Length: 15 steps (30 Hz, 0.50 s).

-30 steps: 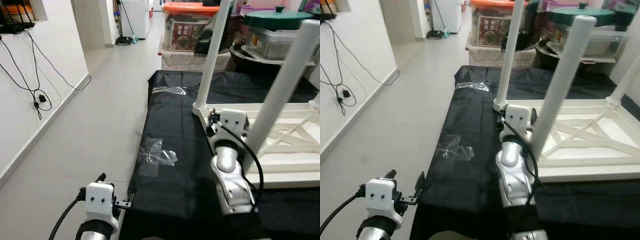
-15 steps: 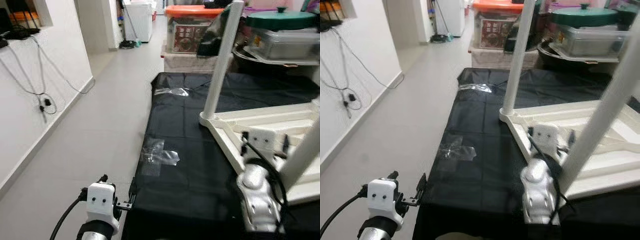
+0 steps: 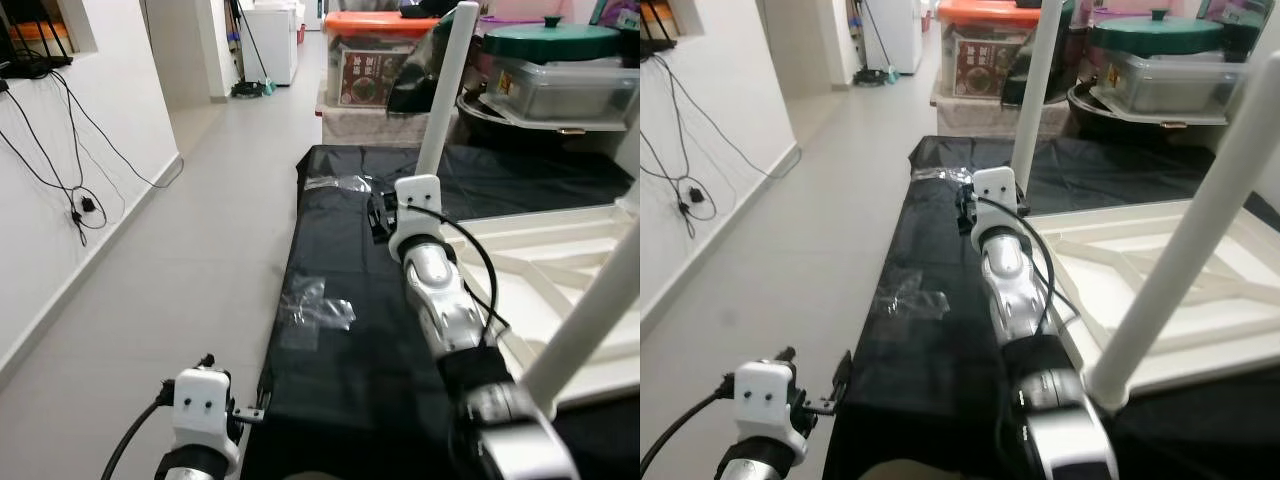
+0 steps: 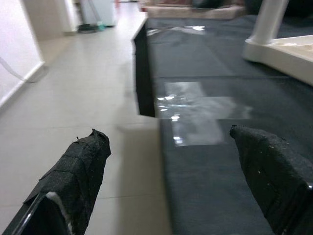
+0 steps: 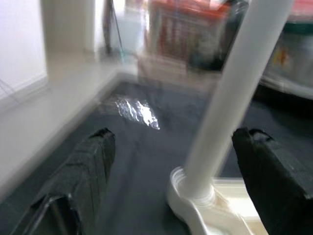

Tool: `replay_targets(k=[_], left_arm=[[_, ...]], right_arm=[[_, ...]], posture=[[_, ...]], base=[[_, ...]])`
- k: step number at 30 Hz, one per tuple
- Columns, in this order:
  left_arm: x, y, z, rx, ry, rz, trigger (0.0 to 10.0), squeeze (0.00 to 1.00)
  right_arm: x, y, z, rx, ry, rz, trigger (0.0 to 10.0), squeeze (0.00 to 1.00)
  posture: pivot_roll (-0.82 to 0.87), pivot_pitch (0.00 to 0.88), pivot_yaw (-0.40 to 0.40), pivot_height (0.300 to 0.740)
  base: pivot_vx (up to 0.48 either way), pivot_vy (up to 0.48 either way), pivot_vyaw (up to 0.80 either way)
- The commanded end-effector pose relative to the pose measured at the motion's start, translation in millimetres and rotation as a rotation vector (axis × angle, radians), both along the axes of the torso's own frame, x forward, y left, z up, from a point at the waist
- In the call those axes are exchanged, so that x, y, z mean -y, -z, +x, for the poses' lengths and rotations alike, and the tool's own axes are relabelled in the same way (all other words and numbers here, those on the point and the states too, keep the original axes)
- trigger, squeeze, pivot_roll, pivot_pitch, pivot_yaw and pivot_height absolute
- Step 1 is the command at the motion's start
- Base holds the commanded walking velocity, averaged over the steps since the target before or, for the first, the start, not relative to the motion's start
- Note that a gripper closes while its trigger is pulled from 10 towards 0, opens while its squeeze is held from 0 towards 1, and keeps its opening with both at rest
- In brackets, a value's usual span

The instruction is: Building children table

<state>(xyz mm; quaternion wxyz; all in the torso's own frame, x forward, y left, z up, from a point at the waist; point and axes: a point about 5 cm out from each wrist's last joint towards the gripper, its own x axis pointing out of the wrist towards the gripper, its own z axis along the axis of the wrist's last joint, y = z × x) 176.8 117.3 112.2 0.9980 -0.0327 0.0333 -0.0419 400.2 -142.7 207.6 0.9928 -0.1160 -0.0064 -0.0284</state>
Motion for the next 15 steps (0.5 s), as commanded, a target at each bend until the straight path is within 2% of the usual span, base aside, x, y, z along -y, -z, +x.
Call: replay_targets(k=[1,3,5,8,10,11,12,13,15], left_arm=[[3.9,-0.9,-3.8,-0.015,0.01,0.022,10.0,0.0],[6.7,-2.1,-5.6,-0.017,0.02,0.029,10.0,0.0],[8.8,-3.4,-6.9,-0.017,0.024,0.03,10.0,0.0],[11.0,-5.4,-12.3,-0.032,0.008,0.006,10.0,0.0],[11.0,-5.4,-12.3,-0.032,0.008,0.006,10.0,0.0],[13.1,-6.6,-13.5,-0.033,0.015,0.008,10.0,0.0],[18.3,-9.9,-15.1,-0.024,0.035,0.021,10.0,0.0],[18.3,-9.9,-15.1,-0.024,0.035,0.021,10.0,0.0],[22.2,-11.8,-16.7,-0.024,0.044,0.029,10.0,0.0]], right_arm=[[4.1,10.7,5.9,-0.098,0.029,0.009,10.0,0.0],[8.4,10.8,9.0,-0.131,0.046,0.028,10.0,0.0],[13.7,12.3,10.7,-0.169,0.039,-0.001,10.0,0.0],[29.2,23.9,10.3,-0.301,-0.016,-0.106,10.0,0.0],[29.2,23.9,10.3,-0.301,-0.016,-0.106,10.0,0.0],[34.5,27.9,9.3,-0.335,-0.02,-0.119,10.0,0.0],[47.0,33.1,6.9,-0.379,0.012,-0.133,10.0,0.0],[47.0,33.1,6.9,-0.379,0.012,-0.133,10.0,0.0],[59.1,38.2,4.1,-0.423,0.052,-0.131,10.0,0.0]], posture=[[0.03,0.057,-0.048,0.74],[0.03,0.063,-0.053,0.74],[0.04,0.083,-0.075,0.74],[0.01,0.122,-0.076,0.74],[0.01,0.122,-0.076,0.74],[0.01,0.135,-0.079,0.74],[0.01,0.146,-0.082,0.74],[0.01,0.146,-0.082,0.74],[0.01,0.152,-0.085,0.74]], base=[[0.0,0.0,0.0],[0.0,0.0,0.0],[0.0,0.0,0.0],[0.0,0.0,0.0],[0.0,0.0,0.0],[0.0,0.0,0.0],[0.0,0.0,0.0],[0.0,0.0,0.0],[0.0,0.0,0.0]])
